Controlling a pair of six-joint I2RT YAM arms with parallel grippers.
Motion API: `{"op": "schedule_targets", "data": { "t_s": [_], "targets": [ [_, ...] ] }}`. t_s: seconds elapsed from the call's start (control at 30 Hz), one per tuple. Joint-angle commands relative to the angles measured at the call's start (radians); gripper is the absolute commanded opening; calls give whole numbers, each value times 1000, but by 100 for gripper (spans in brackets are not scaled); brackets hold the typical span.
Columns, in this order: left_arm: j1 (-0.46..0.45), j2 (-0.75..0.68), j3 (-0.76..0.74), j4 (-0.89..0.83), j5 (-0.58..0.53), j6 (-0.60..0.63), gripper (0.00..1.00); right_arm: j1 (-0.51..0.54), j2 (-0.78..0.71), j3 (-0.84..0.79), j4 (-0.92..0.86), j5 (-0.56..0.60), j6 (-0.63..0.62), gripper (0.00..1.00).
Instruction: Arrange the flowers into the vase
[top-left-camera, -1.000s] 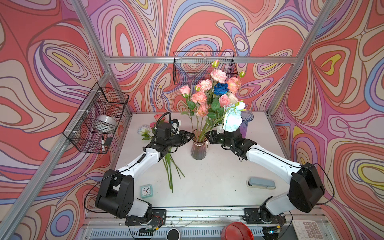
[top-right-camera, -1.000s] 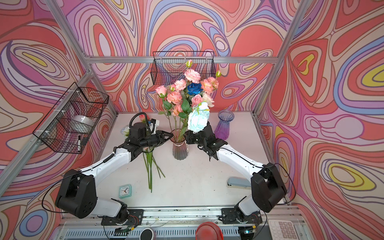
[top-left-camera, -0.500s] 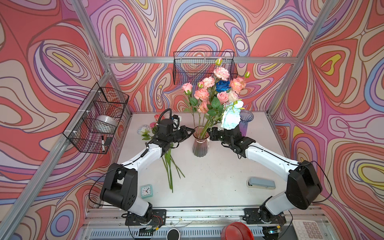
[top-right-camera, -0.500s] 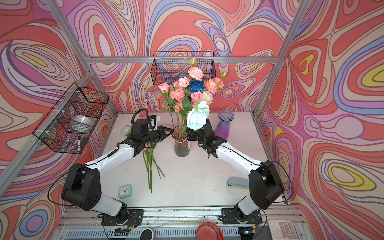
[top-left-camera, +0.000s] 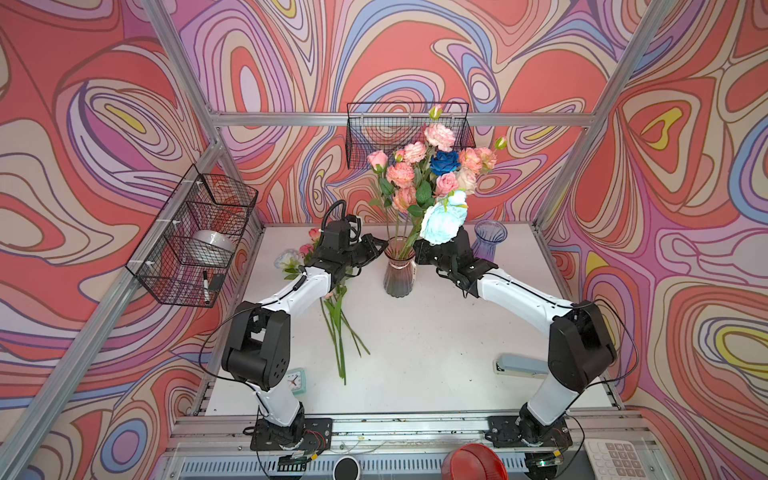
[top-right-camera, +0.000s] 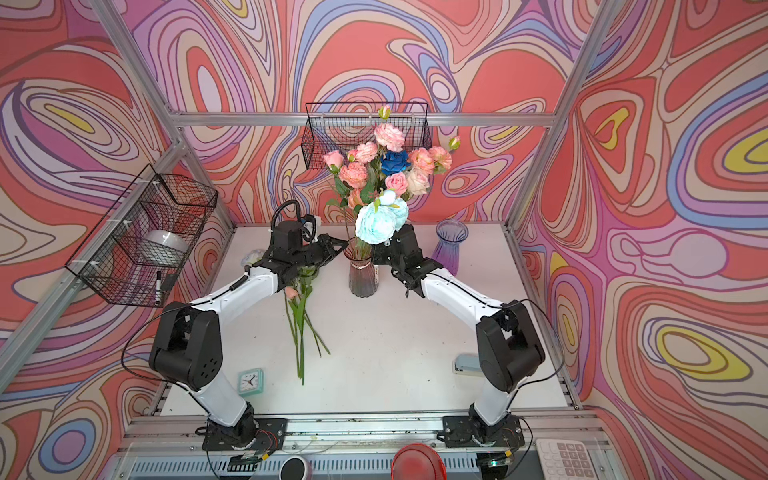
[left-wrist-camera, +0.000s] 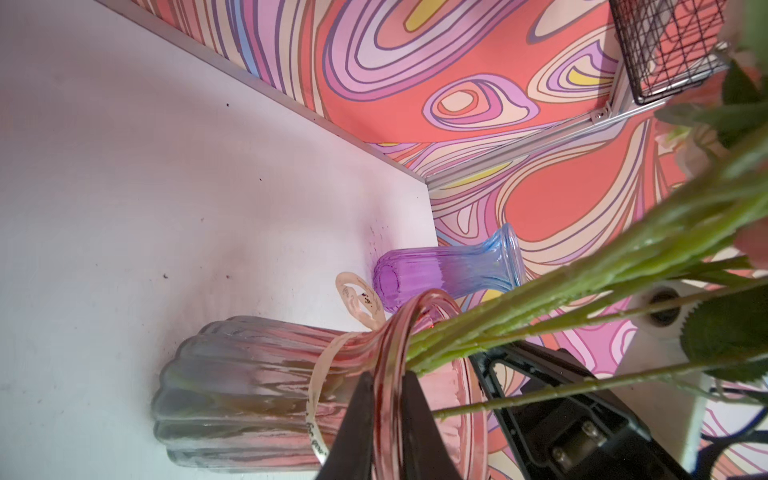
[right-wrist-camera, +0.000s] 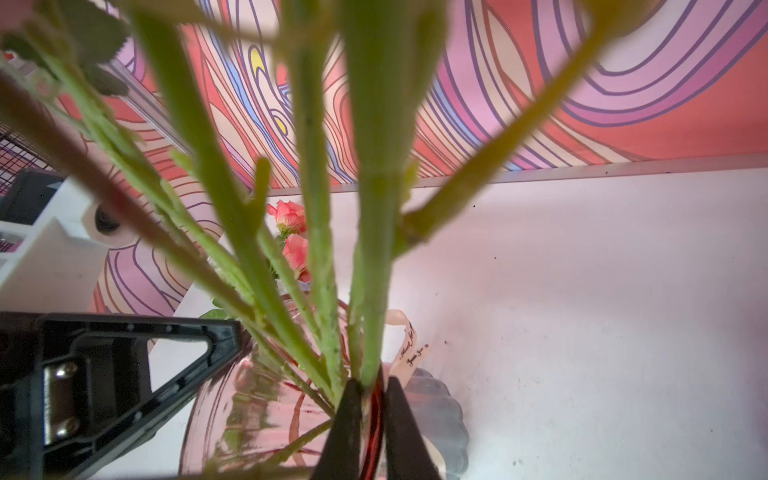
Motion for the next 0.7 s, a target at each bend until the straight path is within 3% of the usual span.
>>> {"op": "schedule_targets", "data": {
  "t_s": [0.0, 0.2, 0.37, 0.67],
  "targets": [
    [-24, 48, 67, -5, 60, 30, 15, 23, 76, 30, -45, -104, -32, 12],
    [-16, 65, 82, -14, 62, 24, 23, 21, 69, 30, -49, -106, -26, 25],
    [-7, 37, 61, -15, 49, 20, 37, 21, 37, 2, -62, -99, 3, 48],
    [16, -12, 35, -49, 14, 17, 42, 21, -110, -100, -75, -55, 45, 56]
  ]
}}
